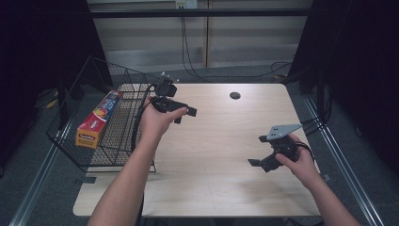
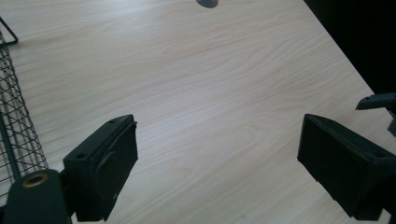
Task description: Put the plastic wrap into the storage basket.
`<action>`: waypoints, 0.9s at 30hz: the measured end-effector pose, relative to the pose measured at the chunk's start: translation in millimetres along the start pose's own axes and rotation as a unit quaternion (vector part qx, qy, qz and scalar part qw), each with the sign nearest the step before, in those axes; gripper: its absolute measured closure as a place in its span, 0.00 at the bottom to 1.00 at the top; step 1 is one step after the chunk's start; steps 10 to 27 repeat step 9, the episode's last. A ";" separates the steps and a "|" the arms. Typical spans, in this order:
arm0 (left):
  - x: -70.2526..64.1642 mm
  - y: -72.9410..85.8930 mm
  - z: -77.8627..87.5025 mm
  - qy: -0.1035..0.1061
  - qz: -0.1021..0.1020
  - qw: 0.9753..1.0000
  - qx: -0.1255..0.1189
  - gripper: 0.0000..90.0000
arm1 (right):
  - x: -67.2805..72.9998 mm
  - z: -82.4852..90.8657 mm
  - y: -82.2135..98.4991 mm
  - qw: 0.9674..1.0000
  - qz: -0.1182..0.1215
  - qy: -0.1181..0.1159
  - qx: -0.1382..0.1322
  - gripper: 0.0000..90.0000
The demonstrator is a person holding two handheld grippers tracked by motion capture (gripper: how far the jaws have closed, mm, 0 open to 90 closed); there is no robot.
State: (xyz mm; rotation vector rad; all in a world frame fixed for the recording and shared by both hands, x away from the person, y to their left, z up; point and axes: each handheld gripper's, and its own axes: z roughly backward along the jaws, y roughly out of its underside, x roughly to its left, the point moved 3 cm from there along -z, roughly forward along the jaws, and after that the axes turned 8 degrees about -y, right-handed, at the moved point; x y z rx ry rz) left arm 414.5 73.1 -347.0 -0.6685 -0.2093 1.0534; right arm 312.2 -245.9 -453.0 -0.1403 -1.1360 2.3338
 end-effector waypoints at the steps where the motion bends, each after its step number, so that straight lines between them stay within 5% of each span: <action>1: -1.2 1.2 -1.6 0.000 -0.005 1.000 0.000 0.13 | 0.2 -0.5 0.2 1.000 -0.001 0.002 0.000 0.00; 9: -10.0 14.0 -15.7 0.021 -0.015 1.000 -0.006 0.12 | -1.0 -3.2 3.2 1.000 -0.001 0.003 0.003 0.00; 27: -10.0 14.0 -15.7 0.021 -0.015 1.000 -0.006 0.12 | -1.0 -3.2 3.2 1.000 -0.001 0.003 0.003 0.00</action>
